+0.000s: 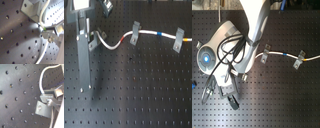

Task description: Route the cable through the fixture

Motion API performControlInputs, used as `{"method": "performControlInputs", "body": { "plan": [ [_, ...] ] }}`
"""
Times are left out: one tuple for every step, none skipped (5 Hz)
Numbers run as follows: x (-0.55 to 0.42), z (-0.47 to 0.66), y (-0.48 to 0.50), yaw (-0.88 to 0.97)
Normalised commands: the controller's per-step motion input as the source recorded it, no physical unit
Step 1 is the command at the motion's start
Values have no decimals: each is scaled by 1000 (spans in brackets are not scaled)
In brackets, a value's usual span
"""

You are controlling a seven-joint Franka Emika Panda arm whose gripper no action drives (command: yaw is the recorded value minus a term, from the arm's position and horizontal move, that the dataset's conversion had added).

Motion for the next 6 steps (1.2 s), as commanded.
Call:
{"method": "performControlInputs", "body": {
  "plan": [
    [-442, -124, -58, 0],
    [-329, -32, 76, 0],
    [-11, -1, 35, 0],
    [-191, 353, 290, -97],
    [-88, 162, 48, -11],
    [-122, 1, -41, 0]
  ]
}}
